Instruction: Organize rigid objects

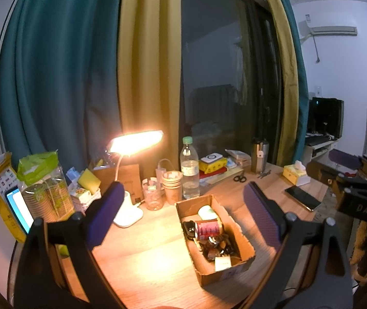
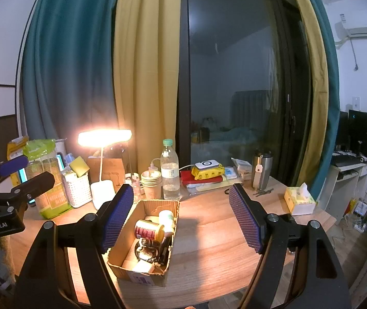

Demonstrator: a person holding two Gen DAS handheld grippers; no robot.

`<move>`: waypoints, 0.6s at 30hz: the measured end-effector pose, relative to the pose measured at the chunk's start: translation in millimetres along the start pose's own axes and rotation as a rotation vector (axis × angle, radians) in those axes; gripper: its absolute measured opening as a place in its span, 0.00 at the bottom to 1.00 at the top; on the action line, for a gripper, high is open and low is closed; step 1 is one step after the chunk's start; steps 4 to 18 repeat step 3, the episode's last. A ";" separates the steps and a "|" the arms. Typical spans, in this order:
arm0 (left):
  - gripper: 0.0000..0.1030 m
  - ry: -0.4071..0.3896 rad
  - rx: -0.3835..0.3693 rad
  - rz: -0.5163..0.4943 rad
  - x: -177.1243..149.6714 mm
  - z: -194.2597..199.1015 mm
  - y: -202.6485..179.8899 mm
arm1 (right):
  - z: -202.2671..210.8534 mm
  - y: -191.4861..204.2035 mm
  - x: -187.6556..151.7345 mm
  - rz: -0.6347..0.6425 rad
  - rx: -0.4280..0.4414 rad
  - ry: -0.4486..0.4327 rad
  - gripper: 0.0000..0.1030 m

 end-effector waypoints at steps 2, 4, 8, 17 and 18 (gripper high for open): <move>0.92 -0.001 0.002 -0.001 -0.3 -1.7 0.6 | 0.3 -0.1 -0.7 -0.001 -0.001 0.002 0.77; 0.92 0.002 0.005 0.001 -1.4 -4.0 2.3 | 1.0 0.3 -1.6 -0.001 -0.001 0.003 0.77; 0.92 0.002 0.005 0.001 -1.4 -4.0 2.3 | 1.0 0.3 -1.6 -0.001 -0.001 0.003 0.77; 0.92 0.002 0.005 0.001 -1.4 -4.0 2.3 | 1.0 0.3 -1.6 -0.001 -0.001 0.003 0.77; 0.92 0.002 0.005 0.001 -1.4 -4.0 2.3 | 1.0 0.3 -1.6 -0.001 -0.001 0.003 0.77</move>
Point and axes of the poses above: each gripper's, at about its wrist camera, not at the fingertips, and z roughly against the way its jaws point, y to its left, x to its top, the point moved 6 cm from there along -z, roughly the way its jaws point, and after that the axes turned 8 degrees about x, right-handed, at the moved point
